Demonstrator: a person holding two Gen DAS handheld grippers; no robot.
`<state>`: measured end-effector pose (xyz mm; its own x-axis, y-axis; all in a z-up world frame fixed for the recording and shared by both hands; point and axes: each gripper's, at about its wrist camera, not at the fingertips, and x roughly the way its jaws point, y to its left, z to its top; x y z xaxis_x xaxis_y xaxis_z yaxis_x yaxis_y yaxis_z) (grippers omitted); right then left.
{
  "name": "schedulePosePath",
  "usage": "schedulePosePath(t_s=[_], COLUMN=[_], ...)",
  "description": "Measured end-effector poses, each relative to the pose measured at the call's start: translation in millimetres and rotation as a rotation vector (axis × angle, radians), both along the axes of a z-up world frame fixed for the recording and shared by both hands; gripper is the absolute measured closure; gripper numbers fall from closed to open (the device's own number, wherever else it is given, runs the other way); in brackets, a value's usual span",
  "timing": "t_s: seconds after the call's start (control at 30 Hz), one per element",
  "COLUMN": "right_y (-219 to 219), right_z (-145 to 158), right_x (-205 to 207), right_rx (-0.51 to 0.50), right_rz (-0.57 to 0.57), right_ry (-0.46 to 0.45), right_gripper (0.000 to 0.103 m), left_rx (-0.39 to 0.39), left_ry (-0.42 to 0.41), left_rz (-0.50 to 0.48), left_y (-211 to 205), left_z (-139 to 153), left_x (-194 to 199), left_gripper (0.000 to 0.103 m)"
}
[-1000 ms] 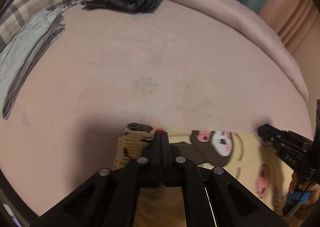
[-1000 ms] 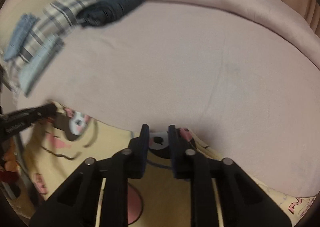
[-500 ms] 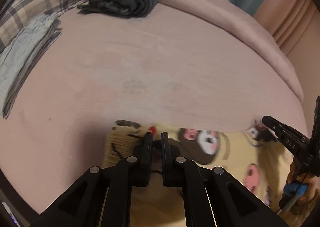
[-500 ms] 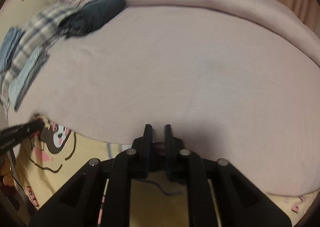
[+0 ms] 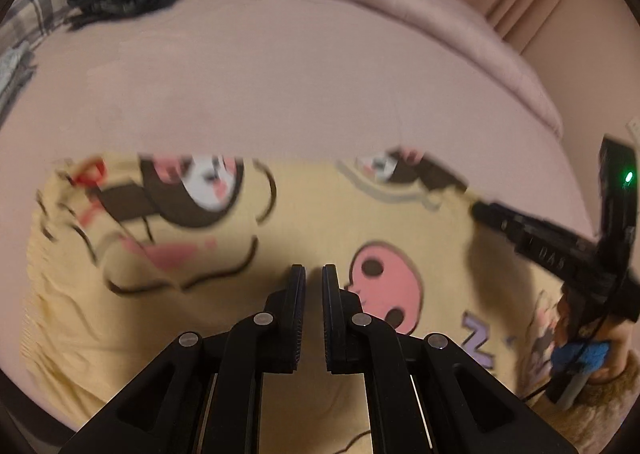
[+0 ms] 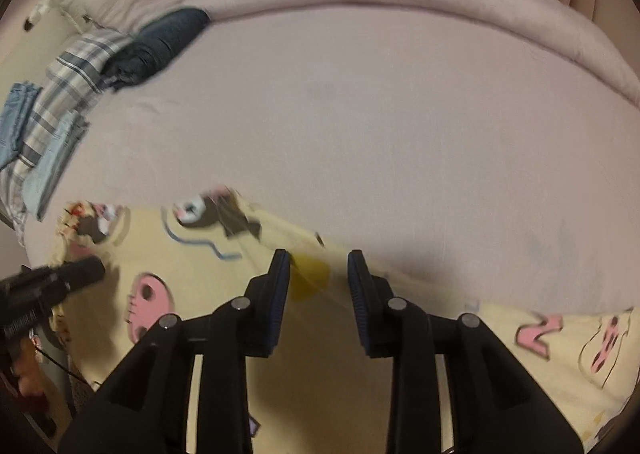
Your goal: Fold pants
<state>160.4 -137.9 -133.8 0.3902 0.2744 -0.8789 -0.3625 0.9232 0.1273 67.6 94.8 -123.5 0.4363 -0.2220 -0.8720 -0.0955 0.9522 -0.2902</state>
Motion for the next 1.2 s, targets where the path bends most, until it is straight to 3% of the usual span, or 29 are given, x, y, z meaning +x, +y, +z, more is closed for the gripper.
schedulePosePath(t_s=[0.1,0.3,0.43,0.53,0.6,0.67,0.77,0.83,0.93,1.07,1.2], right_y=[-6,-9,-18,-34,-58,-83,-122,-149,-192,-254,-307], right_z=[-9,-14,-9,3,13,18,19,15,7,6,11], right_x=[3,15,15,10,4,-4,-22,-34,-51,-74,-88], right_rx=[-0.001,-0.003,0.025,-0.017,-0.023,-0.014,-0.035,-0.066,-0.095,-0.068,-0.160], right_rz=[-0.018,-0.073,-0.096,-0.147,-0.174,-0.202,-0.260,-0.295,-0.383,-0.514,-0.652], right_ry=[-0.006,-0.037,-0.048,-0.099,-0.105,-0.096,-0.084,-0.067,-0.043,-0.053,-0.072], right_gripper=[0.075,0.075,0.075,0.072,0.072,0.062,0.055,0.055,0.055,0.055,0.055], left_rx=[0.022,-0.017,0.007,0.021,0.000,-0.031,-0.060,-0.068,-0.060,-0.062,-0.061], left_ry=[-0.022,-0.002,-0.002,0.011,0.005,-0.012,-0.033,-0.034,-0.023,0.013,0.015], left_rz=[0.013,0.042,0.031,0.007,-0.015,-0.042,-0.090,-0.119,-0.176,-0.212,-0.254], left_y=[-2,5,-2,-10,-20,-30,-53,-64,-90,-109,-124], left_z=[-4,-6,-6,1,8,14,21,20,16,7,6], left_x=[-4,-2,-4,1,7,9,15,19,21,20,21], left_gripper=[0.100,0.100,0.100,0.100,0.100,0.100,0.100,0.098,0.087,0.086,0.086])
